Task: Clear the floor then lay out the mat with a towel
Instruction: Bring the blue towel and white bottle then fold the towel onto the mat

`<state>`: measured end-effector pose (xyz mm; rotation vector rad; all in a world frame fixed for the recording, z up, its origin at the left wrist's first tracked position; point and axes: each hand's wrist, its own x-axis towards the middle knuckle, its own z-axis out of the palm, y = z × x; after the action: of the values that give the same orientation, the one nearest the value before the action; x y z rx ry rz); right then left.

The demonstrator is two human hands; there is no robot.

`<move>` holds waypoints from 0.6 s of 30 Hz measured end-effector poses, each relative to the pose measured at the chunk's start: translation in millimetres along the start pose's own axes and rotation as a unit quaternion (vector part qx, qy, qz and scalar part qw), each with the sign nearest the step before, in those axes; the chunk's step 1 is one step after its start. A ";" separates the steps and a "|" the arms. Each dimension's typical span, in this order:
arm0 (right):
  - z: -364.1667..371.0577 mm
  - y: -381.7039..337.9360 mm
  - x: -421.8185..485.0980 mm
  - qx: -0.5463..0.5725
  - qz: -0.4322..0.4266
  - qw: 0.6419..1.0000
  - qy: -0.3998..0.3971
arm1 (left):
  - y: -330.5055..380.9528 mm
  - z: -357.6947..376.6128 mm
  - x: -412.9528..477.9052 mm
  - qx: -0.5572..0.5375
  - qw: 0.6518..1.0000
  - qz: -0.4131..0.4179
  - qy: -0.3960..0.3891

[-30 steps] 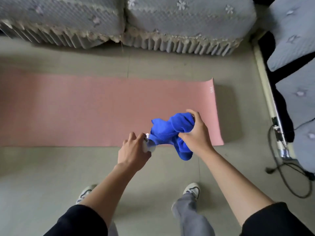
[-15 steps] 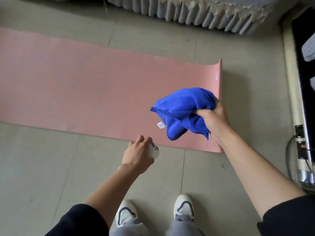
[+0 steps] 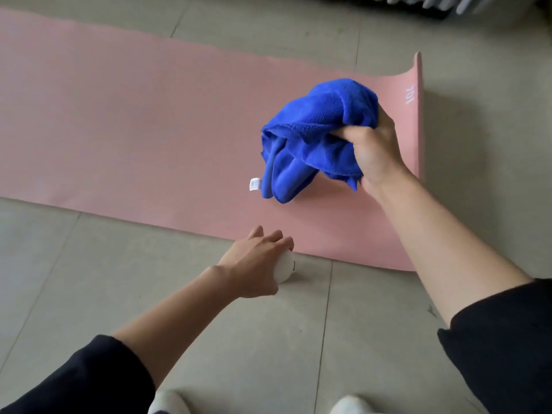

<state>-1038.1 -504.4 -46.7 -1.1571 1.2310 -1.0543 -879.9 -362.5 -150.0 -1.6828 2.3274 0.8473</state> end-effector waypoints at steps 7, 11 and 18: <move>-2.9 9.1 -3.4 0.030 -0.005 0.999 -0.031 | -12.8 6.7 -7.2 0.009 1.000 -0.012 0.013; -1.3 2.8 -10.7 0.060 0.024 0.997 -0.049 | -11.6 3.6 -11.0 -0.026 0.999 -0.019 -0.003; -7.0 -12.2 -26.6 0.055 0.077 0.994 -0.063 | -12.0 4.5 -19.5 -0.083 0.995 -0.054 -0.024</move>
<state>-1046.6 -480.2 -31.0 -1.0116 1.1300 -0.9092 -862.9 -346.5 -149.6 -1.8121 2.1645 1.0735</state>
